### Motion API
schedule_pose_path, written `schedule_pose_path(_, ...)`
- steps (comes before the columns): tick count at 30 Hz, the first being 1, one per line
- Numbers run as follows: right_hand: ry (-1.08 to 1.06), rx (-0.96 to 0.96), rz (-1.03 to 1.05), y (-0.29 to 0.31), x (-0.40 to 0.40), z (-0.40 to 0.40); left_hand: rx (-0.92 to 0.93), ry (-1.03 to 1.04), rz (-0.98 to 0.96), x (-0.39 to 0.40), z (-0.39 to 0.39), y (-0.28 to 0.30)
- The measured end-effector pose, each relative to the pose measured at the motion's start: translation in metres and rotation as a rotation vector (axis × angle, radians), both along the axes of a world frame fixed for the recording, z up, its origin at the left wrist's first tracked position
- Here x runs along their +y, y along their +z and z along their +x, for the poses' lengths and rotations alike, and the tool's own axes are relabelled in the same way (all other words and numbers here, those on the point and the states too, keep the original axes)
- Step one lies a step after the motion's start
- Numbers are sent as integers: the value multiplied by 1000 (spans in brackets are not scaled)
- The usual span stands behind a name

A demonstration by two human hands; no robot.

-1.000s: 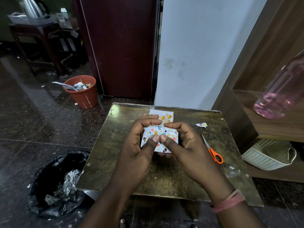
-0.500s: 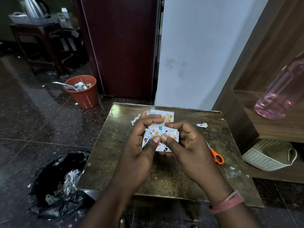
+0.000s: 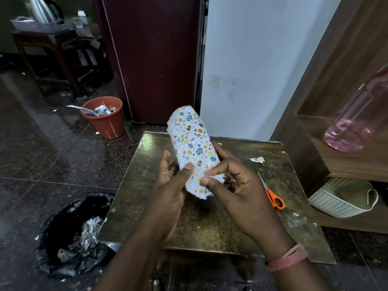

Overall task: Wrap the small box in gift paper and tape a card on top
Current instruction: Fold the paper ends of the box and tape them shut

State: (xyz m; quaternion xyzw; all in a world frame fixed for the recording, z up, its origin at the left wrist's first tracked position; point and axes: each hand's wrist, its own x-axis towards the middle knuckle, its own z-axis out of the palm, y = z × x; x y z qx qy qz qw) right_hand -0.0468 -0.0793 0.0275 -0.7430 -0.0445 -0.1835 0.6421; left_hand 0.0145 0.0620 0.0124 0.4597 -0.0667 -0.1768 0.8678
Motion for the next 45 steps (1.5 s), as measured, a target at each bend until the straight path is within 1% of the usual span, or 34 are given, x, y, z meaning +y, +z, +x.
schedule_pose_path(3, -29, -3, -5, 5, 0, -1, -105, 20, 87, 3, 1, 0)
schedule_pose_path(6, -50, 4, 11, 1, 1, 0, -171, 43, 158, 4, 0, -1)
schedule_pose_path(11, -49, 31, 11, -5, 1, 4, -231, 75, 197, 3, 1, -3)
schedule_pose_path(16, -64, 42, -80, -2, 3, 1, -264, 89, 232, 4, 1, -1)
schedule_pose_path(17, -64, 49, -62, -1, 4, 0, -274, 82, 249, 5, 0, 0)
schedule_pose_path(18, -74, 53, 4, 0, 4, 0, -281, 73, 265, 4, 0, 0)
schedule_pose_path(20, -114, 58, 218, 4, 3, 0, -279, 59, 306, 5, -1, -2)
schedule_pose_path(21, -127, 57, 289, 4, 2, 1, -278, 52, 328, 5, -1, -3)
schedule_pose_path(23, -143, 61, 257, 6, 1, 2, -293, 36, 376, 6, -1, -5)
schedule_pose_path(28, -92, 78, 133, 7, 8, -2, -319, -42, 492, 6, -5, -4)
schedule_pose_path(32, -84, 37, 140, 9, 12, -2, -299, -121, 553, 6, -3, -8)
schedule_pose_path(35, -115, 27, 125, 10, 13, -2, -294, -141, 564, 6, -4, -7)
schedule_pose_path(45, -174, 27, 76, 3, 12, 0, -381, -170, 587, 4, -7, -9)
